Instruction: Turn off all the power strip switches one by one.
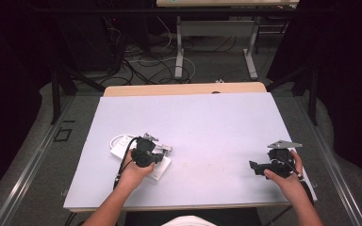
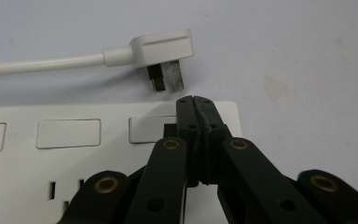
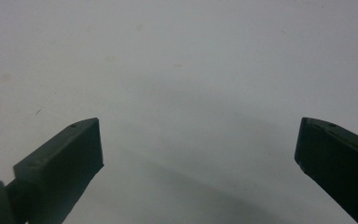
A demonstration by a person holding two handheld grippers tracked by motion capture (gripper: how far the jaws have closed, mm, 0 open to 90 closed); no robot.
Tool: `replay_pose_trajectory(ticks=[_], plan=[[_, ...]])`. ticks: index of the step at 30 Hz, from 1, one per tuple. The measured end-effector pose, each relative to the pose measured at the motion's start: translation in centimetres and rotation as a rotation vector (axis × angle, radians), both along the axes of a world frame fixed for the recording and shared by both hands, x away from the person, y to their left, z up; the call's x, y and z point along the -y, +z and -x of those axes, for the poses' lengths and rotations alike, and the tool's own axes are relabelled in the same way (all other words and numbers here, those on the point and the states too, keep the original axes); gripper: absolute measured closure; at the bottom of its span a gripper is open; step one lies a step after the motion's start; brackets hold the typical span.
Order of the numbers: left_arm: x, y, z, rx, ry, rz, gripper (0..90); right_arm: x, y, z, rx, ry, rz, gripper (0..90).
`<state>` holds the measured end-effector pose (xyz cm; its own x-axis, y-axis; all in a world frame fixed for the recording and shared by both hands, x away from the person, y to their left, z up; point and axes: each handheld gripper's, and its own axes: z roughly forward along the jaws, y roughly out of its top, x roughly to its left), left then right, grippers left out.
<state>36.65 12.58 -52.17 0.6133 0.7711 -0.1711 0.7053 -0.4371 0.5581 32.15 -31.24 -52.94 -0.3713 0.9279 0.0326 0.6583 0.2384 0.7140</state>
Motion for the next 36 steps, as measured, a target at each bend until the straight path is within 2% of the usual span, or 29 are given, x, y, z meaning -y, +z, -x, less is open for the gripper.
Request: replay_pose_trajectory(ticks=[11, 21, 24, 29, 36], plan=[[0.0, 0.0, 0.1, 0.003, 0.018, 0.016, 90.0, 0.0, -0.1, 0.0, -0.001, -0.002, 0.003, 0.4], [-0.5, 0.8, 0.3, 0.026, 0.024, 0.023, 90.0, 0.0, 0.0, 0.0, 0.000, -0.004, -0.002, 0.4], [-0.7, 1.1, 0.3, 0.029, 0.027, 0.031, 85.1, 0.1, 0.0, 0.0, 0.003, -0.004, -0.002, 0.4], [-1.4, 1.7, 0.4, 0.059, 0.040, 0.036, 79.9, 0.2, 0.0, 0.0, 0.005, -0.005, 0.001, 0.4], [-3.2, 2.3, 0.4, 0.102, 0.097, 0.043, 66.6, 0.2, 0.0, 0.0, 0.005, -0.005, 0.000, 0.4]])
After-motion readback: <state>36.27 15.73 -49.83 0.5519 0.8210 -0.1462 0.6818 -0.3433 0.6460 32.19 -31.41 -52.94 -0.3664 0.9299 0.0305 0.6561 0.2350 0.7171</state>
